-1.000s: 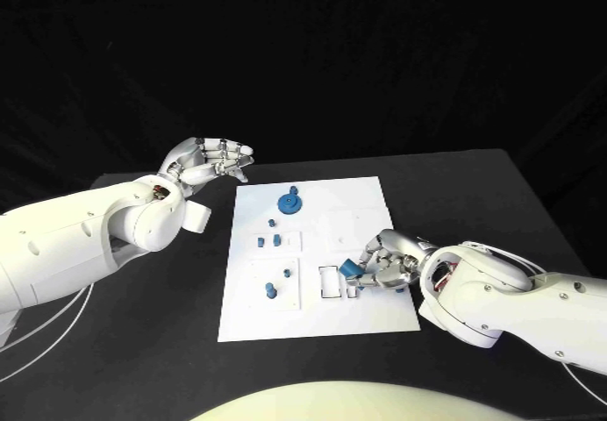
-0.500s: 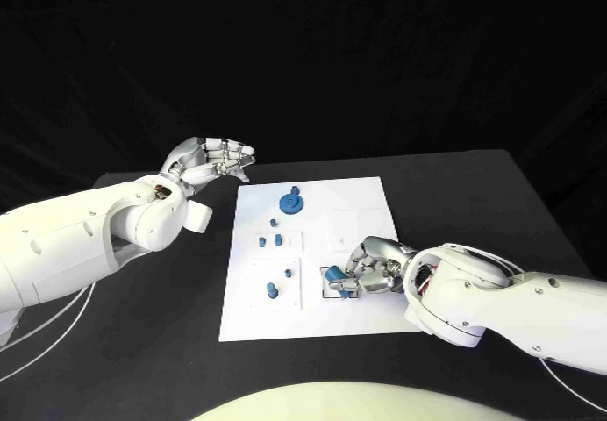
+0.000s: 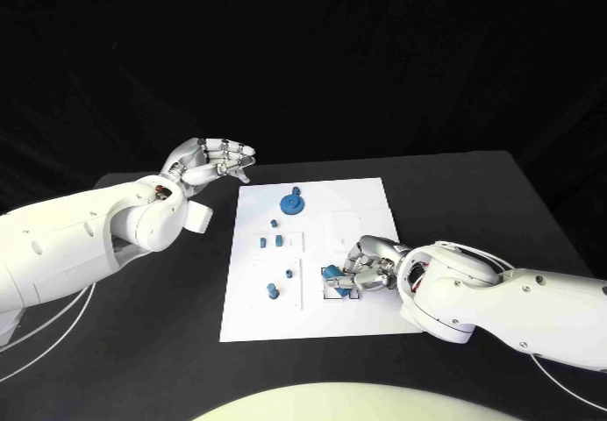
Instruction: Assemble the parts on the task board
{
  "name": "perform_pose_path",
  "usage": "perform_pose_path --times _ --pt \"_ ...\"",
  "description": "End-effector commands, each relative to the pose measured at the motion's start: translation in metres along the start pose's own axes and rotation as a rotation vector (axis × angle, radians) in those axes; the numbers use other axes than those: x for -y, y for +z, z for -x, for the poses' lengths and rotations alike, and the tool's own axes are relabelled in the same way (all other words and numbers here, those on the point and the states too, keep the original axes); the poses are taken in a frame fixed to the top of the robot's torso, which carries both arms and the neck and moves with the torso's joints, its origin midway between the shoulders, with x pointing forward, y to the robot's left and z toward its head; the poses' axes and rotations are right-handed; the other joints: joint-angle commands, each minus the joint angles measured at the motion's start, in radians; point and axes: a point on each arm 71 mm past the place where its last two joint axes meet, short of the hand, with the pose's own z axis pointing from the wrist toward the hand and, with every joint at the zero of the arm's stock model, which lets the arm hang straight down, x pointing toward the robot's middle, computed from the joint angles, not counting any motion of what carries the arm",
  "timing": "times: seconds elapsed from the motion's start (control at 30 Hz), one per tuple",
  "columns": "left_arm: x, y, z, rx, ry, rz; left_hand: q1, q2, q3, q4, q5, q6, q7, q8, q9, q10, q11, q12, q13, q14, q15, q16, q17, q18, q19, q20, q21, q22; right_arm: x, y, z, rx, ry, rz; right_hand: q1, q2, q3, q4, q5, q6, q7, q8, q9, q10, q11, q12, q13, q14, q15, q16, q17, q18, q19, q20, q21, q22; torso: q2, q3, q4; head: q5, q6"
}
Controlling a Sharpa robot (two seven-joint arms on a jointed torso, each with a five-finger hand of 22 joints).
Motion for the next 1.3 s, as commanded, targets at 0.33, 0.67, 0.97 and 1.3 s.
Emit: perform_pose_path --times 0.33,0.67,0.97,1.3 --pt "0.001 0.0 -0.001 -0.001 -0.008 -0.01 0.002 0.0 -0.002 0.002 0.001 0.004 0.003 -0.003 0.0 0.005 0.002 -0.005 -0.001 -0.003 0.005 -0.004 0.002 0.011 -0.005 0.001 -0.004 0.0 -0.002 0.002 0.0 0.029 -0.068 0.001 -0.08 0.02 -0.018 0.002 0.001 0.038 -0.031 0.016 -0.001 0.102 -0.009 0.004 0.263 0.1 -0.011 0.004 0.235 -0.02 0.077 -0.007 0.013 0.229 0.0 -0.0001 -0.0004 0.002 0.002" --pt "0.001 0.0 0.0 0.001 -0.007 -0.01 0.002 0.001 -0.002 0.003 0.001 0.004 0.003 -0.004 0.0 0.005 0.002 -0.006 -0.002 -0.004 0.005 -0.004 0.002 0.011 -0.005 0.001 -0.004 -0.001 -0.005 0.0 -0.001 0.024 -0.122 0.022 -0.229 -0.029 -0.096 0.002 0.0 0.03 -0.03 0.035 0.0 0.102 -0.008 0.004 0.263 0.099 -0.01 0.001 0.229 -0.019 0.075 -0.007 0.005 0.227 -0.001 0.0004 -0.0015 0.003 0.001" --pt "0.001 0.0 0.0 0.003 -0.006 -0.009 0.002 0.0 -0.002 0.003 0.001 0.004 0.003 -0.004 0.0 0.005 0.002 -0.006 -0.002 -0.005 0.005 -0.005 0.002 0.011 -0.005 0.002 -0.005 -0.001 -0.005 -0.004 0.0 0.047 -0.129 0.046 -0.23 -0.033 -0.104 0.001 0.002 0.029 -0.03 0.037 0.0 0.102 -0.007 0.004 0.263 0.099 -0.01 0.001 0.23 -0.019 0.075 -0.006 0.005 0.227 -0.001 0.0005 -0.001 0.003 0.001" --pt "0.001 -0.001 0.001 0.005 -0.005 -0.007 0.002 0.0 -0.002 0.003 0.001 0.004 0.003 -0.004 0.0 0.005 0.002 -0.006 -0.002 -0.005 0.005 -0.005 0.002 0.011 -0.005 0.002 -0.005 -0.001 -0.007 -0.012 0.002 0.056 -0.092 0.121 -0.049 -0.031 -0.11 -0.003 0.002 0.018 -0.031 0.05 -0.003 0.102 -0.009 0.004 0.263 0.098 -0.011 -0.002 0.225 -0.018 0.074 -0.007 0.0 0.226 -0.001 0.0009 -0.0016 0.005 -0.001"
